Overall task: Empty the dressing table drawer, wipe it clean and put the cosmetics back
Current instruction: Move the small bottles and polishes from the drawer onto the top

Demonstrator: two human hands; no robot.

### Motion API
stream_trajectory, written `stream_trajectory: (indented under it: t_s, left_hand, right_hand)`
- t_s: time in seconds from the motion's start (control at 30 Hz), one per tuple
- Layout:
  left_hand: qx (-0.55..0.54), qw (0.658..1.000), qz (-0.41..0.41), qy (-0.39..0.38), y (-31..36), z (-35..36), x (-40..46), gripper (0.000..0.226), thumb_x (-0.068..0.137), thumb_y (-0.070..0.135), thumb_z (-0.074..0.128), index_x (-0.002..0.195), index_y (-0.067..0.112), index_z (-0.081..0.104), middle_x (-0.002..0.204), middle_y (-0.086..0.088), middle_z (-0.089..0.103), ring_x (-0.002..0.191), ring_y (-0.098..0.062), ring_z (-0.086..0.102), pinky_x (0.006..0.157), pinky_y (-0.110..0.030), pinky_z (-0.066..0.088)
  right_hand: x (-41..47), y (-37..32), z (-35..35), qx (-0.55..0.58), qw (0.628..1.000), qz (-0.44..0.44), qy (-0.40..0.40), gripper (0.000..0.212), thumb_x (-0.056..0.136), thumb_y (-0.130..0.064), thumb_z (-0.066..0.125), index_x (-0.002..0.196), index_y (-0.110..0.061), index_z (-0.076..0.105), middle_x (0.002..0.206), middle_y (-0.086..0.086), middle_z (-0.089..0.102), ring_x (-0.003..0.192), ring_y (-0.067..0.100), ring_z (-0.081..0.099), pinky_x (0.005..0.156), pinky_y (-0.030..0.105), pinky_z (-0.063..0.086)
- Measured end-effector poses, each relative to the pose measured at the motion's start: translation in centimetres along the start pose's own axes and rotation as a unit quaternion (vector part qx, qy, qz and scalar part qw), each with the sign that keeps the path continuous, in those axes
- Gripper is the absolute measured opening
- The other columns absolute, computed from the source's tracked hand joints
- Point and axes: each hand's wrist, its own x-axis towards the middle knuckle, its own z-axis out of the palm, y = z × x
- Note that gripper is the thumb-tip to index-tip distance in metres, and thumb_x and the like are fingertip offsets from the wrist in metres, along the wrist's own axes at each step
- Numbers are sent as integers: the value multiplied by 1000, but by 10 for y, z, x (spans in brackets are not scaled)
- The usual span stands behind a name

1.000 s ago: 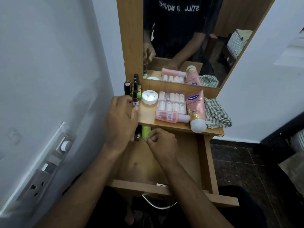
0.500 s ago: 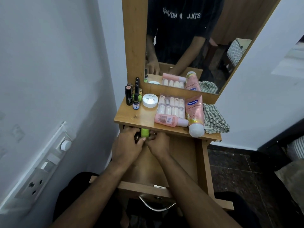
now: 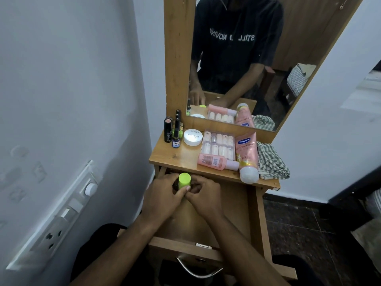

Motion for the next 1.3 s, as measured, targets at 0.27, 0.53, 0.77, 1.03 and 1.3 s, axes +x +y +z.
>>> stream_trajectory:
  t_s: [0.27,0.53,0.77,1.03,1.3]
  left_hand:
    - [-21,996,55,63,-3,-34,-9,34,79,50,75,109,33,69,93,18,70,78,0,62,63,-17,50]
    - [-115,981,44,153,9,-74,27,24,80,36,78,99,21,76,82,11,73,72,-5,69,66,-28,56]
    - [-109,975,24,194,5,-80,58,16,83,28,80,94,18,74,77,7,71,70,-6,69,69,-31,59]
    - [-79,978,34,191,2,-71,76,21,85,36,76,96,18,74,83,6,72,73,-10,68,67,-28,56]
    - [-64,980,28,188,-2,-59,82,32,86,44,73,101,15,74,87,1,73,73,-13,66,65,-37,58]
  right_hand:
    - [-14,-20,-2,-31,993,-107,35,48,78,-42,73,125,-31,66,97,-17,72,76,2,64,69,21,53]
    - [-9,-2,-12,-133,990,33,30,26,80,-31,75,106,-32,71,96,-14,73,82,3,66,72,21,52]
    - [-7,14,-28,-176,973,147,19,24,89,-18,67,109,-30,73,107,-5,73,101,17,67,75,22,46]
    - [-5,18,-20,-199,967,161,-8,27,90,-20,66,116,-28,70,111,0,72,102,22,68,83,31,55]
    - [-1,16,-19,-197,967,161,-11,26,92,-14,62,117,-20,67,112,4,71,103,25,68,85,36,56]
